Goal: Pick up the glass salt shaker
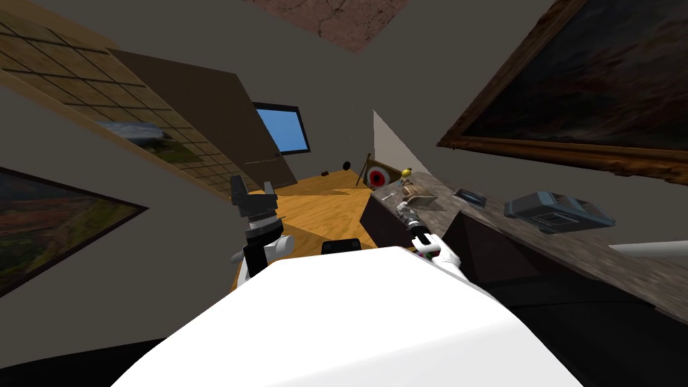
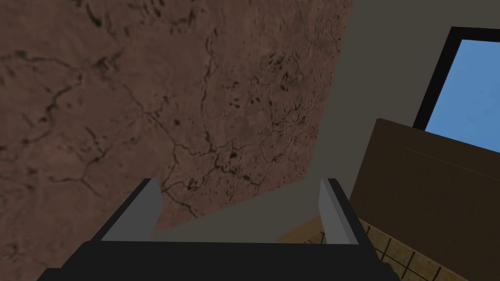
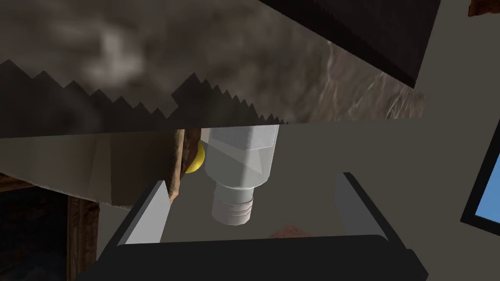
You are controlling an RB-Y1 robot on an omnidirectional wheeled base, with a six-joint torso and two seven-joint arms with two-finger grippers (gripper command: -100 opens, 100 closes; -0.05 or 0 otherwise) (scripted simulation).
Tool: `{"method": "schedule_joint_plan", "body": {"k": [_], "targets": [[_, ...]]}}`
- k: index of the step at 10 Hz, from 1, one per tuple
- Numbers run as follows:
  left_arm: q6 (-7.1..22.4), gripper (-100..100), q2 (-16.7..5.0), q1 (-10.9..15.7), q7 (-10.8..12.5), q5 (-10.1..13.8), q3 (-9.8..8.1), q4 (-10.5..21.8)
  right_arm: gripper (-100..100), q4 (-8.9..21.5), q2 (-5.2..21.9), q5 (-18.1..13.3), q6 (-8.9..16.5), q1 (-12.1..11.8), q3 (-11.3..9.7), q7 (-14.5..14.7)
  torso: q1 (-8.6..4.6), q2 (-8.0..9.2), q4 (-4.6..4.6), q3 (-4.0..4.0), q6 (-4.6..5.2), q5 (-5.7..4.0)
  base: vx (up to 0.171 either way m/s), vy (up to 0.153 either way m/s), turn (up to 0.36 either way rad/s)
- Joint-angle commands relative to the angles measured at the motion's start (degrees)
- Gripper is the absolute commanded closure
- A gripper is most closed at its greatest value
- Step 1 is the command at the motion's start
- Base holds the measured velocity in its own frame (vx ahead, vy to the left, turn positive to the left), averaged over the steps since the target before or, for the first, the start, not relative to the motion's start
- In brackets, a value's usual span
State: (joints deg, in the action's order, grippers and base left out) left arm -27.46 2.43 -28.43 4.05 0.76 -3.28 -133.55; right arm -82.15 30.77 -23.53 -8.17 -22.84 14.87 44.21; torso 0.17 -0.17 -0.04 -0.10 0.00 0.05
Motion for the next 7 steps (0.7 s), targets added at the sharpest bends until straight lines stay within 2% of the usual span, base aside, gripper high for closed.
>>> {"method": "schedule_joint_plan", "body": {"k": [1, 3, 4, 5, 6, 7], "targets": [[0.0, 0, 0.0, 0.0, 0.0, 0.0, 0.0, 0.0, -100, 0.79, 1.11, -2.14, 1.03, 0.05, 1.68, 0.44, 0.0, 0.0, 0.0, 0.0, 0.0, 0.0, 0.069, 0.05, 0.061], [0.0, 0, 0.0, 0.0, 0.0, 0.0, 0.0, 0.0, -100, 2.2, 2.38, -4.18, 1.72, 0.68, 3.2, 1.0, 0.04, -0.12, -0.02, -0.07, 0.0, 0.02, 0.088, 0.065, 0.062], [0.0, 0, 0.0, 0.0, 0.0, 0.0, 0.0, 0.0, -100, 1.68, 1.93, -3.58, 1.36, 0.4, 2.77, 0.83, 0.08, -0.14, -0.03, -0.08, -0.02, 0.02, 0.036, 0.03, 0.008], [0.0, 0, 0.0, 0.0, 0.0, 0.0, 0.0, 0.0, 0, 1.68, 1.99, -3.7, 1.62, 0.48, 2.8, 0.89, -0.03, 0.0, -0.01, -0.01, 0.01, 0.0, 0.007, 0.006, -0.002], [0.0, 0, 0.0, 0.0, 0.0, 0.0, 0.0, 0.0, -100, 3.12, 1.96, -6.18, 4.46, 3.34, 0.48, -1.98, -0.12, 0.11, 0.02, 0.06, 0.01, -0.02, -0.095, -0.074, 0.234], [0.0, 0, -0.01, 0.02, 0.0, 0.0, 0.0, 0.0, -100, 3.12, 1.96, -6.18, 5.48, 3.46, 0.48, -2.21, -0.39, 0.4, 0.08, 0.22, -0.06, -0.08, -0.122, -0.095, 0.127]]}}
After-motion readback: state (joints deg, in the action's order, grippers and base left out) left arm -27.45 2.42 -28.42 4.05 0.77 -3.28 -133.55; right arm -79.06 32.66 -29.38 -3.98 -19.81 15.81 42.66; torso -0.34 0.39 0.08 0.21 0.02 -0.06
